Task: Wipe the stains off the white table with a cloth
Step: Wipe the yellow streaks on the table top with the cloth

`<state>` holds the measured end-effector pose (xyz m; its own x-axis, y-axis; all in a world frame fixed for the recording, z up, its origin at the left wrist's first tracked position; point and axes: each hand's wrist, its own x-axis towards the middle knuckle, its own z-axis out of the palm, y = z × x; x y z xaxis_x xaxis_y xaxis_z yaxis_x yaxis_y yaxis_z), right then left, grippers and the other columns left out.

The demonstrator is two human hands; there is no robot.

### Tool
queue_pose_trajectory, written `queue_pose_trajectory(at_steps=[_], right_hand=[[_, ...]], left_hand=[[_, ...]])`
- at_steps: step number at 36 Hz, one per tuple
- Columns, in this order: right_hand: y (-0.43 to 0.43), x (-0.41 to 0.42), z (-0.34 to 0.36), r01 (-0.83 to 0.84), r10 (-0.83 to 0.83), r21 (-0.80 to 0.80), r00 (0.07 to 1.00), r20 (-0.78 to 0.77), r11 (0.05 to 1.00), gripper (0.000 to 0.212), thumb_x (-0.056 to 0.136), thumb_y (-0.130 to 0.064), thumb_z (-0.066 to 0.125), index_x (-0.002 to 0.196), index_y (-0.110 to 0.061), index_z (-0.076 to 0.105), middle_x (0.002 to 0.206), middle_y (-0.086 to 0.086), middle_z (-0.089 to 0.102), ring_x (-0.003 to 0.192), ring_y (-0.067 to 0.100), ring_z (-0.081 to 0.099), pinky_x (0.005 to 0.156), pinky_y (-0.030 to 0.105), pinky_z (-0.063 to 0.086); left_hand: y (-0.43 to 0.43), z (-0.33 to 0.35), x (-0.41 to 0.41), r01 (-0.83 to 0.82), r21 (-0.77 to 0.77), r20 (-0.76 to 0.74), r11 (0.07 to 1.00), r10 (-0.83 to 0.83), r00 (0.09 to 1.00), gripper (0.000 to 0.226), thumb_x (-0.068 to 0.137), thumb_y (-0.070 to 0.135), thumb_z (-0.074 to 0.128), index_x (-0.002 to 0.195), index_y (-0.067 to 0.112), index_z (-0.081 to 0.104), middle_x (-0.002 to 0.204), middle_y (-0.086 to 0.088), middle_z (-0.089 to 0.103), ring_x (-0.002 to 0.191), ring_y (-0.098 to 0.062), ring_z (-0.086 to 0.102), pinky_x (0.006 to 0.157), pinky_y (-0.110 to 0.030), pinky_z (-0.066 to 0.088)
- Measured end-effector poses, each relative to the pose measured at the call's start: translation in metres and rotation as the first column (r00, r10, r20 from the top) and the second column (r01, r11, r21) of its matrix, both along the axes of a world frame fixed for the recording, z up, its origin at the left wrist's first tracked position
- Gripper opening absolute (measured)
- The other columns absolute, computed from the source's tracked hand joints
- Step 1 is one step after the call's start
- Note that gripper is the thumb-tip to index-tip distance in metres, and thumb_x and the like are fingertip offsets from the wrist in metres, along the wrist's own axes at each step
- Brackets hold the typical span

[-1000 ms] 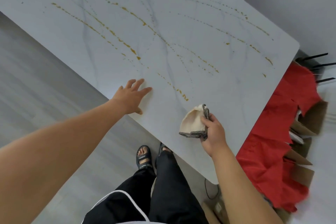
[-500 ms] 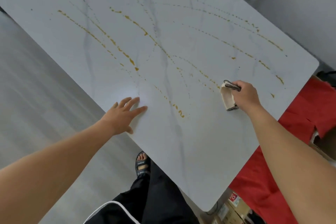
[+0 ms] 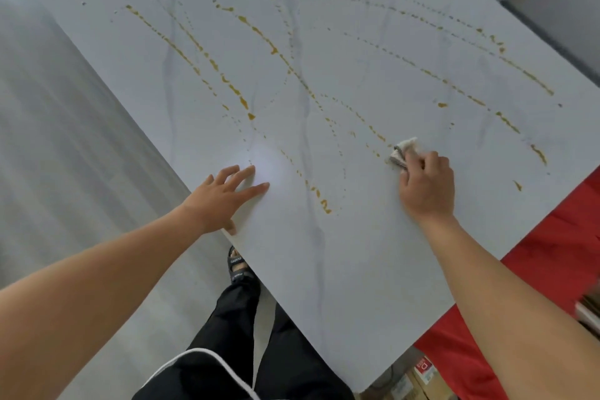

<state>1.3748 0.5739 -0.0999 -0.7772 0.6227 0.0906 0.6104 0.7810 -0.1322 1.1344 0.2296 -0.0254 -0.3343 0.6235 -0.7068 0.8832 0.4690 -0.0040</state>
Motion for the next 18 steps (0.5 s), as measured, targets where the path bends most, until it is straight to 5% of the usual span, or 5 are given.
queue_pose_trajectory(at_steps=[3,8,14,18], right_hand=[[-0.001,0.004,-0.002,-0.173,0.173,0.003,0.985,-0.019,0.985,0.049,0.081,-0.005,0.052,0.128,-0.007,0.062,0.098,0.018,0.055,0.083,0.039,0.052,0.063,0.047,0.047],[-0.013,-0.001,0.003,0.060,-0.064,-0.073,0.996,-0.057,0.996,0.051,0.078,-0.001,0.050,0.126,-0.009,0.065,0.098,0.018,0.054,0.082,0.039,0.051,0.063,0.044,0.046],[-0.052,-0.007,-0.005,-0.342,0.339,-0.053,0.940,-0.044,0.938,0.049,0.081,-0.003,0.045,0.127,-0.003,0.063,0.093,0.017,0.056,0.075,0.035,0.050,0.059,0.045,0.048],[-0.047,-0.005,-0.002,-0.121,0.114,-0.100,0.990,-0.080,0.988,0.054,0.079,0.002,0.047,0.128,-0.009,0.064,0.095,0.016,0.055,0.079,0.037,0.051,0.062,0.043,0.048]], left_hand=[[0.003,0.001,0.002,-0.014,0.004,-0.001,1.000,0.014,1.000,0.128,0.077,0.044,0.086,0.157,0.051,-0.013,0.168,0.004,-0.019,0.155,-0.029,-0.007,0.123,-0.053,0.025],[0.003,0.002,0.002,-0.012,0.003,-0.002,1.000,0.013,1.000,0.130,0.076,0.044,0.087,0.157,0.051,-0.013,0.167,0.004,-0.019,0.155,-0.029,-0.006,0.122,-0.054,0.028],[0.004,0.003,0.003,-0.010,0.006,-0.005,1.000,0.010,1.000,0.129,0.075,0.042,0.088,0.158,0.050,-0.011,0.168,0.002,-0.017,0.155,-0.031,-0.005,0.121,-0.055,0.028],[0.004,0.004,0.003,-0.005,0.004,-0.006,1.000,0.005,1.000,0.129,0.076,0.041,0.088,0.158,0.049,-0.011,0.168,0.001,-0.017,0.154,-0.031,-0.005,0.121,-0.056,0.028]])
